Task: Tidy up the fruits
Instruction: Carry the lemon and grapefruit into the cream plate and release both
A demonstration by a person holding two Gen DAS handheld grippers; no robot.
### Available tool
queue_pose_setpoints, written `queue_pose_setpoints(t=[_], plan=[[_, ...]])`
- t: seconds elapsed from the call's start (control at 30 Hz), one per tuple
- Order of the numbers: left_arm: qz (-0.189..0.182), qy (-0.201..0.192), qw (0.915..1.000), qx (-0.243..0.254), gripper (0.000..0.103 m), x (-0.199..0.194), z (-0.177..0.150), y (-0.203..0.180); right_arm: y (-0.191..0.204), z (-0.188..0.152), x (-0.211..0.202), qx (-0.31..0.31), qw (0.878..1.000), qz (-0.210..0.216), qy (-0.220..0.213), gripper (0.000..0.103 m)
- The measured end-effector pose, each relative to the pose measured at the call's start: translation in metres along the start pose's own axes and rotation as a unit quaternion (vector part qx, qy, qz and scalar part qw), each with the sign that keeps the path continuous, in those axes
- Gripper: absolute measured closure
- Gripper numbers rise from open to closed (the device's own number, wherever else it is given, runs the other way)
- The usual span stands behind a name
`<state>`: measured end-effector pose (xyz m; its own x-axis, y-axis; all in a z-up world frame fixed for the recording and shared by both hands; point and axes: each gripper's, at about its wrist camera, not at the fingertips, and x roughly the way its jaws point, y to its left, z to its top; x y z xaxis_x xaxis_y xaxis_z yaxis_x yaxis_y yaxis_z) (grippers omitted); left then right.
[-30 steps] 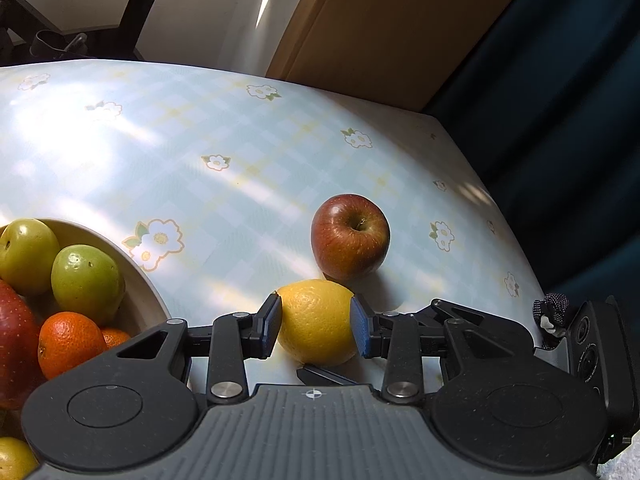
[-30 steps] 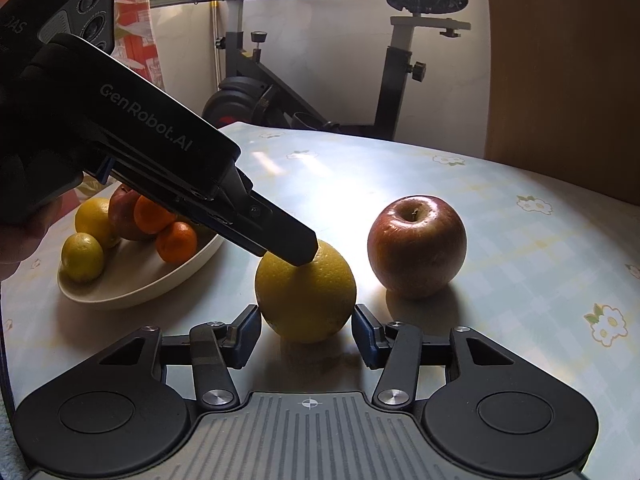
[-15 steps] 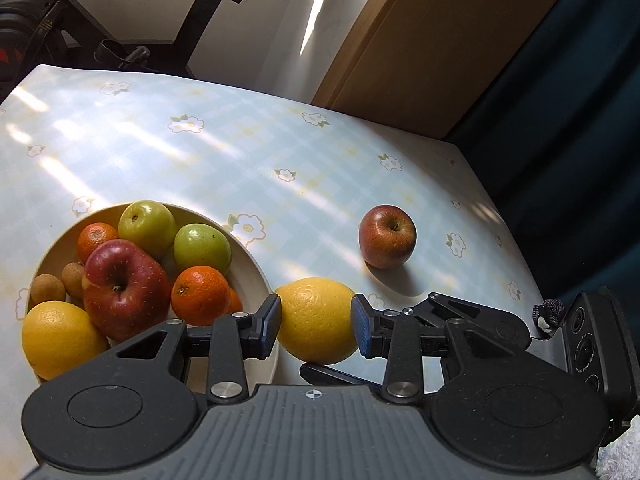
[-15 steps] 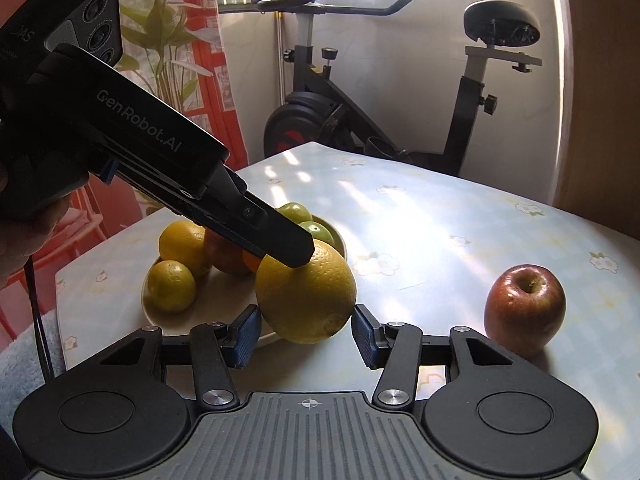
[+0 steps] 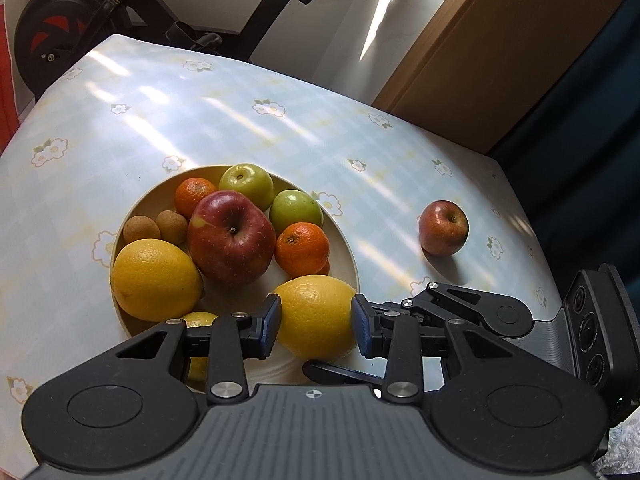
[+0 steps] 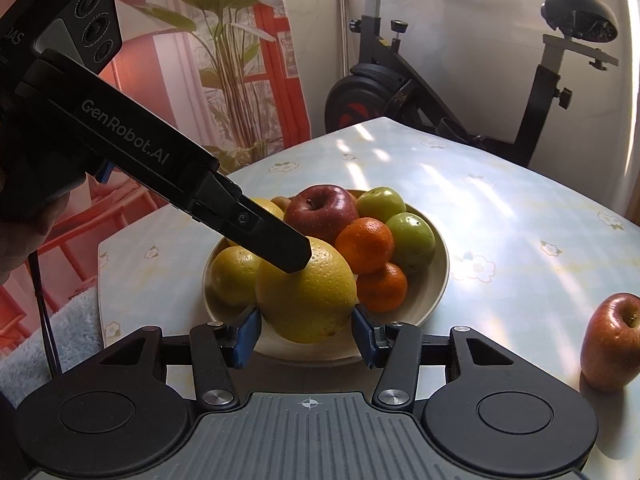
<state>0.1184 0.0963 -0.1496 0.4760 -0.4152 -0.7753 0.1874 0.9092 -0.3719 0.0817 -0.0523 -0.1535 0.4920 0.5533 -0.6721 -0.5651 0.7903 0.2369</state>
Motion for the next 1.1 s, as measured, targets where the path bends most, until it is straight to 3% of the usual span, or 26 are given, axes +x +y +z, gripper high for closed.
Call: queue_pose_setpoints(t=[0.23,0.5,0.83,1.1], plan=[[0.025,-0.001,0.9996,-0.012,0.063,0.000,-0.002,0.016,0.005,0.007,0.021,-0.009,1.000,0.011,0.017,0.057],[0.029,0.010,0.9995,-0.003,0.063,0.005,-0.006,0.018,0.003,0.006,0.030,-0.014,0.999,0.009,0.036,0.057],[0.026,0.006,0.9996,-0.004,0.063,0.007,-0.009,0.021,0.003,0.004,0.029,-0.014,0.999,0.008,0.032,0.056],[0.031,0.011,0.9993,-0.016,0.062,0.008,-0.006,0.019,-0.007,-0.003,0.001,-0.018,1.000,-0.007,0.006,0.055]])
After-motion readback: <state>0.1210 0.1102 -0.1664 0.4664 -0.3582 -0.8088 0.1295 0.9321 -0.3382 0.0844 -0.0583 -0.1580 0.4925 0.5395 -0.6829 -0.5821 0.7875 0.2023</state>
